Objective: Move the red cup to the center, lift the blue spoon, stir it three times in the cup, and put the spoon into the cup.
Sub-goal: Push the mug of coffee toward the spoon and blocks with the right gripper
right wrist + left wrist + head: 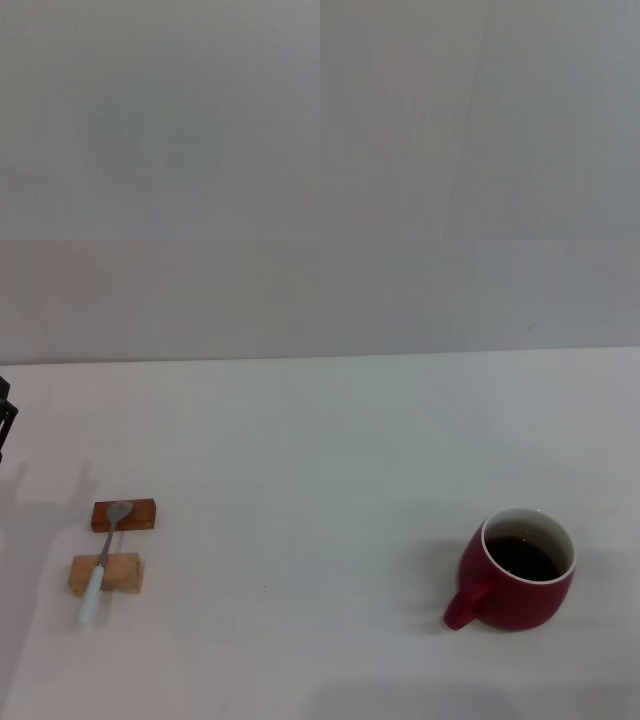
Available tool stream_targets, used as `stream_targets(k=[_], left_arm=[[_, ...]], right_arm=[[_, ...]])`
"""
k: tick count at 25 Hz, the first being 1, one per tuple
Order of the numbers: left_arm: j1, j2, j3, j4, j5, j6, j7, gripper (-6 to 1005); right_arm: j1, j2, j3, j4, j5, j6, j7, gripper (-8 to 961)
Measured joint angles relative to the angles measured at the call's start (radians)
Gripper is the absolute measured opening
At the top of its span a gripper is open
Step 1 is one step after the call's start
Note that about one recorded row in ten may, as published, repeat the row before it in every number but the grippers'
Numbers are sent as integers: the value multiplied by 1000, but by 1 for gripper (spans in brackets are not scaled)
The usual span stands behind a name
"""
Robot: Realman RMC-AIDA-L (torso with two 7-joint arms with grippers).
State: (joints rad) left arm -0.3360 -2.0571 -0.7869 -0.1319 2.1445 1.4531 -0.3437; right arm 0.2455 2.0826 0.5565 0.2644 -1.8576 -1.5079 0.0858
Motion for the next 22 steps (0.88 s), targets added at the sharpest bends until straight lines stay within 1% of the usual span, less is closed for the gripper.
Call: stream_targets(k=[5,10,15,17,22], left_arm=[[3,0,0,0,0,-1,0,860],[5,0,0,0,0,-4,0,860],[5,0,0,4,0,-11,0,859],[6,0,0,9,0,-15,0,859],[9,-2,0,12,0,-18,0,859]], right_arm=[[-3,0,-8,2,0,0,1,666],[-13,2,-43,5,0,-3,1,666],[-34,3,-66,10,0,-26,1,584],[-58,4,-80,24,1,-35,1,551],[-96,5,-82,51,10,-29,1,322]])
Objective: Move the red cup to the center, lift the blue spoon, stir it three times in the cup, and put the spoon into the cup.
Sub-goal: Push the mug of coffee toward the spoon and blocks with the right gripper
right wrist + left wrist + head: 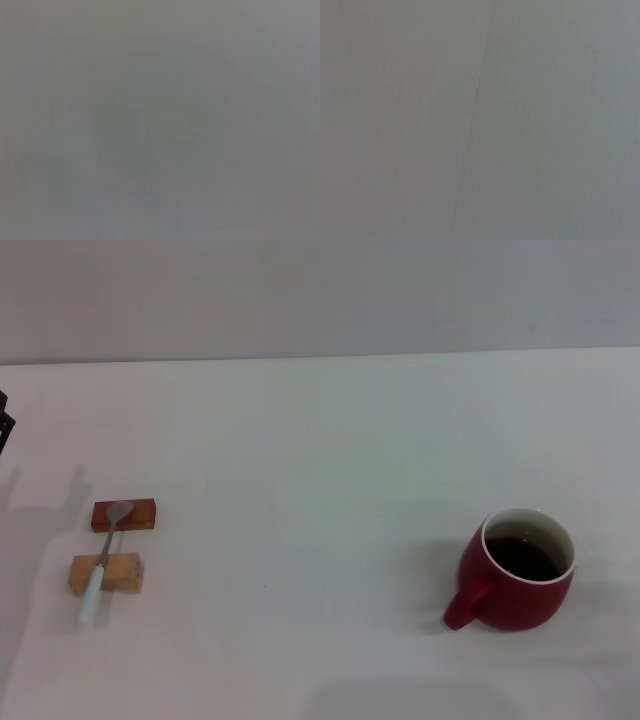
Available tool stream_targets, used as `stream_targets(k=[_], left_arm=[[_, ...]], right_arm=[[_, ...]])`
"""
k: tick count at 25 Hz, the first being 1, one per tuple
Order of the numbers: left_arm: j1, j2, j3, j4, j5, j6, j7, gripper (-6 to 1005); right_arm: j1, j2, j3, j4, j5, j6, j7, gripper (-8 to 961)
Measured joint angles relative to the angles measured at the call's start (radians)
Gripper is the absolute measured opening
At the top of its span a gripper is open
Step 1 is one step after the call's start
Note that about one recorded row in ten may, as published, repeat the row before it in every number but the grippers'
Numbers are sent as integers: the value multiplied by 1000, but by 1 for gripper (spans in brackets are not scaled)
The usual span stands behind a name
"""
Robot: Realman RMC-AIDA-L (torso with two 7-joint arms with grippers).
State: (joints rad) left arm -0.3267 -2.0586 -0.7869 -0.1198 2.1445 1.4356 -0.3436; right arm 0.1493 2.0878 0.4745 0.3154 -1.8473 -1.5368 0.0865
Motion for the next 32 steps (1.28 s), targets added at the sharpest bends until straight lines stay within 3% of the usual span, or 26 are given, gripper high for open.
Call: stream_targets(k=[14,23,32], left_arm=[[4,0,12,-6,1,0,0,860],[12,0,14,-3,2,6,0,860],[3,2,14,0,2,-4,0,860]], right_arm=[[-1,-2,-76,3,-4,137,1,-3],[-6,-3,-148,12,-7,126,-1,-2],[-105,-8,-201,50,-7,-91,-5,-3]])
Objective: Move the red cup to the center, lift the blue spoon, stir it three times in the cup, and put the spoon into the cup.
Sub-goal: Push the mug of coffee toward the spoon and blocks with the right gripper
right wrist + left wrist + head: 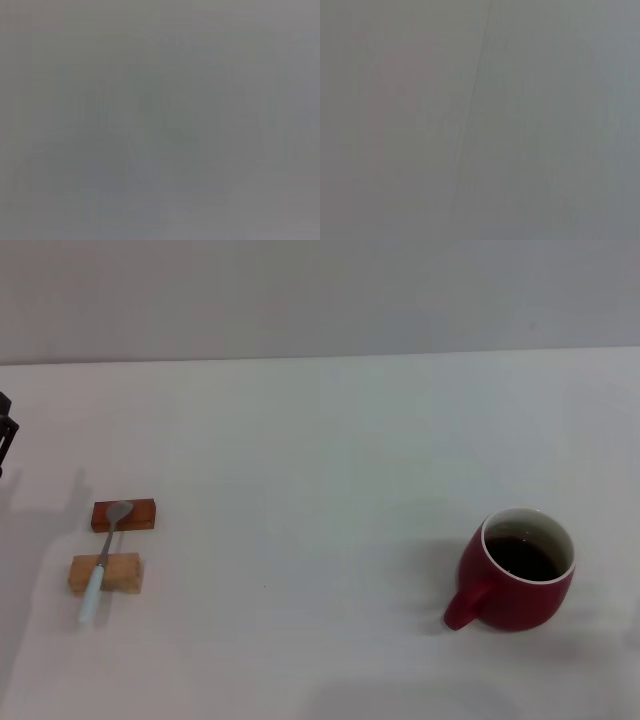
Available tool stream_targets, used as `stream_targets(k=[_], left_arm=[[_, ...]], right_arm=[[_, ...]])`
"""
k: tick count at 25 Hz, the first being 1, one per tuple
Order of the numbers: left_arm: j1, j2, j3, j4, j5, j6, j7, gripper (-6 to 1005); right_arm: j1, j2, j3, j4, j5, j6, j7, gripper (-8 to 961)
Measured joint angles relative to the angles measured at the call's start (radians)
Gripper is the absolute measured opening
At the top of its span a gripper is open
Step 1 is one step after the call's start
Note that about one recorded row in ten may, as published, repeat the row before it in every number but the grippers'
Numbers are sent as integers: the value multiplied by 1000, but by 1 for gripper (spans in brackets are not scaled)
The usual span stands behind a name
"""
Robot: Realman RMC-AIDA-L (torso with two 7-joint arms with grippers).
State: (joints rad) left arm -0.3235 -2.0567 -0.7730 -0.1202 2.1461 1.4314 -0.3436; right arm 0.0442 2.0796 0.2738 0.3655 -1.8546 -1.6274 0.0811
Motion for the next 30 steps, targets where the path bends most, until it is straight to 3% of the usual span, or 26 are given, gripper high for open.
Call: stream_targets(k=[9,13,16,19,20,24,30], left_arm=[[-9,1,0,1,0,-25,0,860],[-13,0,0,1,0,-36,4,860],[-18,0,1,2,0,-46,4,860],[-19,0,4,2,0,-48,3,860],[-19,-1,5,2,0,-49,3,860],[-18,-2,9,1,0,-51,3,860],[-9,-2,11,-7,0,-54,2,860]], right_arm=[[-36,-10,-24,11,0,-102,23,-2],[-15,-13,-16,-3,3,-143,33,-2],[27,-27,-4,-16,7,-164,61,-2],[75,-46,11,-47,8,-172,203,-2],[112,-52,18,-103,8,-202,340,-2],[167,-52,33,-210,9,-269,520,-1],[280,-62,45,-470,13,-355,860,-1]])
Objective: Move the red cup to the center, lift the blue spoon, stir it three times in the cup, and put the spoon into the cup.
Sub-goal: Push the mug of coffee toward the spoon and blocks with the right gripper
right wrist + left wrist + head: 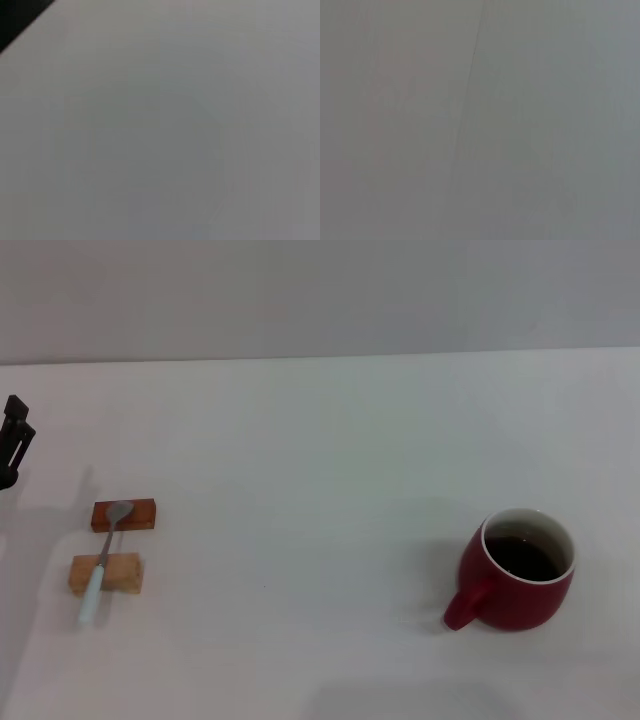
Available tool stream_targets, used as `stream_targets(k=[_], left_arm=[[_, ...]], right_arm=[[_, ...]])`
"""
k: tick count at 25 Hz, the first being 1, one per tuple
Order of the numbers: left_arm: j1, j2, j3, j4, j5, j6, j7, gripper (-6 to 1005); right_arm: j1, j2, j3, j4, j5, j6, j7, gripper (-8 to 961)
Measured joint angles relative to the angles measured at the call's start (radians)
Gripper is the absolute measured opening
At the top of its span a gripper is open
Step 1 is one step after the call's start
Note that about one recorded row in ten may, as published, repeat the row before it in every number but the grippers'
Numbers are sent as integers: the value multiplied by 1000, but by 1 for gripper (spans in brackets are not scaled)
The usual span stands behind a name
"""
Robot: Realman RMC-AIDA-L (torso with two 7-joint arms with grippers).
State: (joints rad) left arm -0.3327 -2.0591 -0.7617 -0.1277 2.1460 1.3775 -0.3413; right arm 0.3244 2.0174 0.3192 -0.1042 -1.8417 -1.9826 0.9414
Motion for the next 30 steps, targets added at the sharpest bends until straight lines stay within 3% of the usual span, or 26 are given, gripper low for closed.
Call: stream_targets(k=[4,6,9,13,15,19,20,21,24,25,26,29,30], left_arm=[[2,-1,1,-1,0,0,0,860],[4,-3,1,-1,0,0,-1,860],[4,-4,3,-2,0,0,-1,860],[2,-4,13,-3,0,0,-1,860],[0,-4,14,-3,0,0,-1,860],[-4,-5,21,-4,0,0,-1,860],[-4,-6,25,-8,0,0,-1,860],[-4,-6,25,-10,0,-1,-1,860],[-5,-6,26,-15,0,-1,-1,860],[-5,-7,26,-15,0,-1,-1,860],[-5,-7,26,-15,0,-1,-1,860],[-5,-8,26,-18,0,-2,-1,859],[-6,-9,25,-18,0,-2,-1,859]], right_arm=[[23,4,1,-59,21,-4,35,0],[41,20,1,-130,70,33,38,0],[58,27,0,-185,123,91,31,-1],[101,31,-4,-272,215,244,-15,-1],[148,29,-13,-346,268,402,-31,-1],[193,25,-30,-419,274,539,-13,0],[217,25,-89,-473,270,658,34,0],[217,25,-89,-473,270,658,34,0],[225,25,-236,-549,270,811,143,0],[220,28,-349,-617,264,880,242,-1],[220,28,-349,-617,264,880,242,-1],[188,40,-525,-789,179,944,475,-1],[163,46,-626,-924,73,948,672,-1]])
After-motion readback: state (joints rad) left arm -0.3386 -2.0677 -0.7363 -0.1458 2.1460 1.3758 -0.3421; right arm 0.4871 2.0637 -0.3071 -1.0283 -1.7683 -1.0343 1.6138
